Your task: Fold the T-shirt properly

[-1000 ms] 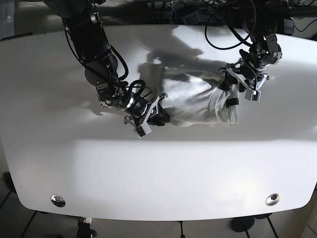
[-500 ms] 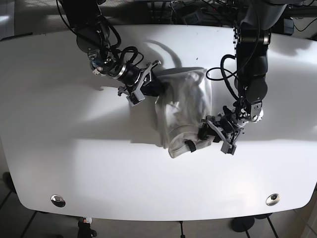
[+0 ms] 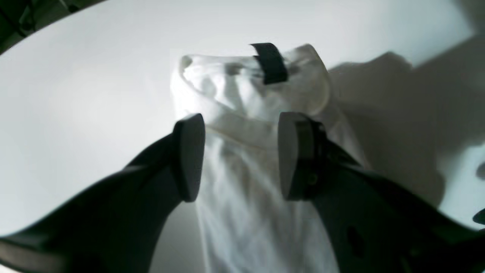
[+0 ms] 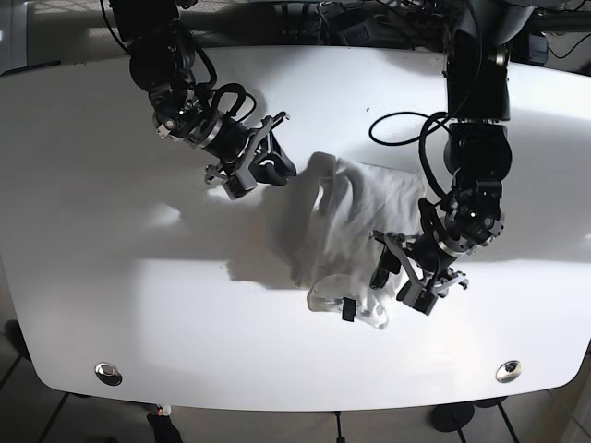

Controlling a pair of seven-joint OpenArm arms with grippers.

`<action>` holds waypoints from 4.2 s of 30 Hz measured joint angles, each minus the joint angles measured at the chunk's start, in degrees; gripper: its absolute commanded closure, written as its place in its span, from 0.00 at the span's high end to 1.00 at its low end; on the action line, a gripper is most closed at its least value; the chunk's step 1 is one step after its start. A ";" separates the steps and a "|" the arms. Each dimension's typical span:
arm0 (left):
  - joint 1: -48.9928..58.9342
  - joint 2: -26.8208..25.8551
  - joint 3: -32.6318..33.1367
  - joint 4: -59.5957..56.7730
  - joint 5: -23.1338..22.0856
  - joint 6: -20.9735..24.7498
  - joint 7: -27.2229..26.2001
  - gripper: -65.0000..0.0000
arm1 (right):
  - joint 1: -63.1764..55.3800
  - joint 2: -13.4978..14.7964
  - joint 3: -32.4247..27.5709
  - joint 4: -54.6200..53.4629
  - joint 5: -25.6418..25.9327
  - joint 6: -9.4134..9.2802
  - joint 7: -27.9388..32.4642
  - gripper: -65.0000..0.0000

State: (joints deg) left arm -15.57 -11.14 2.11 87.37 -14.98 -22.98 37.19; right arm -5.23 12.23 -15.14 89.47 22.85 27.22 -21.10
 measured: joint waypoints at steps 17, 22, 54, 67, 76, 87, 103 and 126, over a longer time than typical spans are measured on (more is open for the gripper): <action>8.96 2.54 15.54 -9.40 8.39 30.47 -22.16 0.76 | -0.87 -0.50 6.88 3.87 0.02 0.26 -4.07 0.17; 4.13 2.84 18.03 -22.25 9.38 25.73 -29.53 0.75 | -0.83 -0.50 6.93 3.89 0.02 0.26 -4.04 0.17; 18.01 -33.05 -23.98 -18.18 10.64 -10.34 -19.52 0.75 | -3.23 -1.75 13.11 15.82 -0.17 0.50 -4.55 0.17; 14.67 -6.03 -2.97 8.17 13.40 5.95 -17.66 0.75 | -4.94 -1.97 25.20 16.15 -16.50 -1.73 -2.69 0.18; 36.13 5.97 -2.60 12.81 26.53 18.95 -41.16 0.75 | -12.48 -5.27 32.81 12.72 -21.35 -1.68 19.37 0.18; 71.82 13.33 -2.58 25.59 26.01 22.10 -42.64 0.62 | -38.62 -6.80 33.83 9.35 -12.41 -1.86 40.17 0.17; 83.41 10.16 -9.11 -1.55 9.77 22.36 -42.64 0.55 | -56.46 0.79 16.59 -25.57 -6.91 -2.56 61.83 0.17; 24.55 7.43 -9.09 -80.61 9.77 22.53 -44.13 0.56 | -10.45 -2.23 -2.10 -83.91 -6.49 -13.77 57.48 0.18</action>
State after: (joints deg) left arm 8.97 -3.70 -6.98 6.76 -5.21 -0.45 -6.94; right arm -15.68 10.00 -17.23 5.56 16.36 13.45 36.38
